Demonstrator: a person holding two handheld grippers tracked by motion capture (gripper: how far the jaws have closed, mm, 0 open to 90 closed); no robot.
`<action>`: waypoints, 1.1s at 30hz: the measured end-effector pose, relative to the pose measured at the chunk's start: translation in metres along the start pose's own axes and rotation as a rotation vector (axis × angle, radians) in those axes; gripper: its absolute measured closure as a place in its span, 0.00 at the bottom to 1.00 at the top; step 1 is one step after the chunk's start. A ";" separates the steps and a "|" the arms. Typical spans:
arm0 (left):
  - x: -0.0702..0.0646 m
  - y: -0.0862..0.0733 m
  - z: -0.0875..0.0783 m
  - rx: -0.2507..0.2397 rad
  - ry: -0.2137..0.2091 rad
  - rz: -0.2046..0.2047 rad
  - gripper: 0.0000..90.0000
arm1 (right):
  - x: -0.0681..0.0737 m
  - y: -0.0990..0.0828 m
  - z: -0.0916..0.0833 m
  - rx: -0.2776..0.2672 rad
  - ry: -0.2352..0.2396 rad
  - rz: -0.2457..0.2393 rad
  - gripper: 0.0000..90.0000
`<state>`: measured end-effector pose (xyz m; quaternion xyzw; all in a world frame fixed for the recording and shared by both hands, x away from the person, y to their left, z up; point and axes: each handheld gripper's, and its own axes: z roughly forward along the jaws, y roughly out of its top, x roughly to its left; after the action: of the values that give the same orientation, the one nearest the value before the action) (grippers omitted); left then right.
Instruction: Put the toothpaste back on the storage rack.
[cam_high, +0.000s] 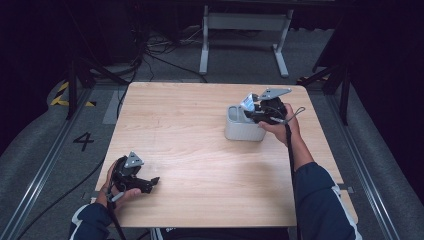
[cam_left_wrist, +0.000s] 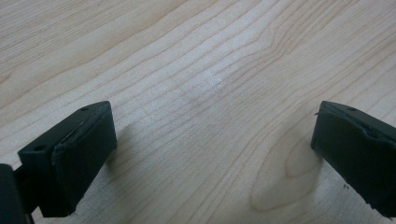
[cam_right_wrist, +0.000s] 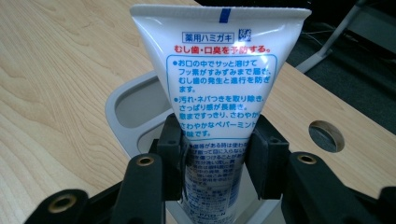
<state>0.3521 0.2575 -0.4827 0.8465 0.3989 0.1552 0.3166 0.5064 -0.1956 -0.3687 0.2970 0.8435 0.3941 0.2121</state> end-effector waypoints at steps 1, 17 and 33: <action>0.000 0.000 0.000 0.000 0.000 0.001 0.01 | 0.000 0.000 0.000 0.002 -0.001 -0.002 0.70; 0.000 0.000 0.000 -0.001 0.001 0.002 0.01 | -0.002 -0.003 0.001 0.032 -0.007 -0.006 0.69; 0.000 0.000 0.000 0.000 0.000 0.000 0.01 | 0.004 -0.003 -0.001 0.043 0.009 -0.031 0.67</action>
<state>0.3521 0.2575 -0.4827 0.8465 0.3987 0.1554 0.3166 0.5015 -0.1949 -0.3711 0.2870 0.8572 0.3737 0.2080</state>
